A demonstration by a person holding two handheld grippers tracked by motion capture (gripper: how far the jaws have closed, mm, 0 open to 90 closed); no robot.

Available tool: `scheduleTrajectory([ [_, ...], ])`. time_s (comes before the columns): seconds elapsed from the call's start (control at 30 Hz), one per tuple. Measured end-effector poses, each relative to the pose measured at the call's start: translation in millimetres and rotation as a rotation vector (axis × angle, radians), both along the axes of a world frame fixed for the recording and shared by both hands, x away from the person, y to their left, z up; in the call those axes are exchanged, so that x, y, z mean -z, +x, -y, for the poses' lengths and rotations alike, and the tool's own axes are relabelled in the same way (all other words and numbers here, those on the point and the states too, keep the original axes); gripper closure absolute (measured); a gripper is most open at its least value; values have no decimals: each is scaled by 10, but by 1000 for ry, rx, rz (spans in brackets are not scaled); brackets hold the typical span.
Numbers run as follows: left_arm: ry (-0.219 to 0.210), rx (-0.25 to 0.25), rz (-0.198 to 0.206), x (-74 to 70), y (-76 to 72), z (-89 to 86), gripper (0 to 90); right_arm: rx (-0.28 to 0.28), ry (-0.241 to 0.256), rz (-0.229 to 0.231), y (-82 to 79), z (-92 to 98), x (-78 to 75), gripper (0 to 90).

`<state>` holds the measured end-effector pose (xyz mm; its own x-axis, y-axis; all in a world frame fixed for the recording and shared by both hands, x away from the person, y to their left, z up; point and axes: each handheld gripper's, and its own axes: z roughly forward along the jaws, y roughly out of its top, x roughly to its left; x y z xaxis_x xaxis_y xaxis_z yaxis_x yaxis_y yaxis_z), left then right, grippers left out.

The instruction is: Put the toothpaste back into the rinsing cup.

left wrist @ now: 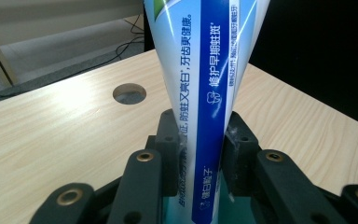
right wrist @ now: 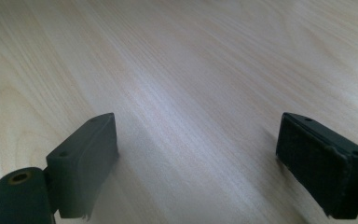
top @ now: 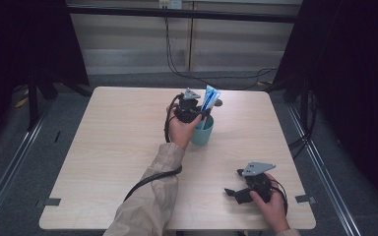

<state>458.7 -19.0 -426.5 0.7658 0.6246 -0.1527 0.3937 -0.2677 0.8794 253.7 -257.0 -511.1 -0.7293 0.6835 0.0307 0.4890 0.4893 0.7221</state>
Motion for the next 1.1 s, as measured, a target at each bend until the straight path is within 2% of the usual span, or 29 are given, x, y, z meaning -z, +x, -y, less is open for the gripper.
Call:
scheduleTrajectory([
  [0.43, 21, -3, 4, -11, -17, -26, 707, 0, 0, 0, 0, 0, 0, 120],
  [0.73, 45, 13, 24, -17, -30, 2, 696, 0, 0, 1, 0, -1, 1, 120],
  [0.87, 38, 11, 29, -12, -36, 14, 675, 0, 0, 1, 0, 0, 1, 120],
  [1.1, 51, 21, 30, -21, -44, 15, 667, 0, 0, 1, 0, 0, 1, 120],
])
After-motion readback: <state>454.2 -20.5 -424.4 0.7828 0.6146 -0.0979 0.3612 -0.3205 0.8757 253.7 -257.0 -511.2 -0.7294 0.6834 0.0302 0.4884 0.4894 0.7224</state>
